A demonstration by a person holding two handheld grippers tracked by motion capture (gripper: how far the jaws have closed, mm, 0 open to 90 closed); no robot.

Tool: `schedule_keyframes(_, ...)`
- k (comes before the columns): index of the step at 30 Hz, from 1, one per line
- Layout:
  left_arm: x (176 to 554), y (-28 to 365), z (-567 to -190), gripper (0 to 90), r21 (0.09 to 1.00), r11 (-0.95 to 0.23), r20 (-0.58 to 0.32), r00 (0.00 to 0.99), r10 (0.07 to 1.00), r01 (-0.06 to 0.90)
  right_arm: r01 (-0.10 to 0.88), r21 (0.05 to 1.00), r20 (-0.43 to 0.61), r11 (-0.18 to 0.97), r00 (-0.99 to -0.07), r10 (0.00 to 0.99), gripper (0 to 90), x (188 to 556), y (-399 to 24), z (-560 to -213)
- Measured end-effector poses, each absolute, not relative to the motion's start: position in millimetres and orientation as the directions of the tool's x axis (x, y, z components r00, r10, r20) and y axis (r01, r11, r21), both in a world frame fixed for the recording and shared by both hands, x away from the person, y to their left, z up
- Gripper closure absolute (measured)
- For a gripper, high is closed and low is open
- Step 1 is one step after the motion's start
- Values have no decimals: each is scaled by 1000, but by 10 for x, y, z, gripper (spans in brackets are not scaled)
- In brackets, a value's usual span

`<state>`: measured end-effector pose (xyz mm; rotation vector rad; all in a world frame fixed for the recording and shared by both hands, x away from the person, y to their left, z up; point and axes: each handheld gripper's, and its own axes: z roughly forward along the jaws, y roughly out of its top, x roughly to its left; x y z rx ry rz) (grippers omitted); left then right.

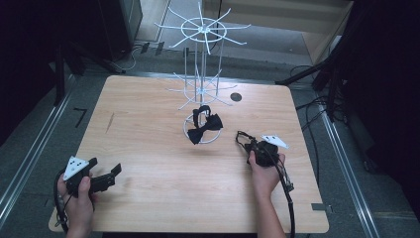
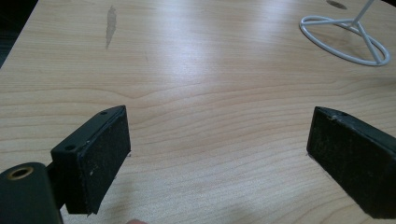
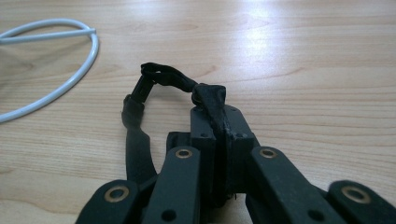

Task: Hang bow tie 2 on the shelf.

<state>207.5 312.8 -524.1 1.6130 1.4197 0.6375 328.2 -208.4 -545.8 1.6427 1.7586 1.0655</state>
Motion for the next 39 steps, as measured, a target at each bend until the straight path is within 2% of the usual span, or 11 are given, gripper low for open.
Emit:
schedule_keyframes(13,2075,3124,-5240,69,855,25,-161,219,962,518,492,870,142,-42,-167,976,872,3153,-2086,-5388)
schedule_keyframes(25,2074,3124,-5240,69,855,24,-160,220,962,518,411,909,155,-61,-201,967,873,3027,-2070,-5162)
schedule_keyframes(39,2076,3123,-5241,69,855,25,-159,218,963,517,371,927,142,-48,-231,963,873,2976,-2018,-4990)
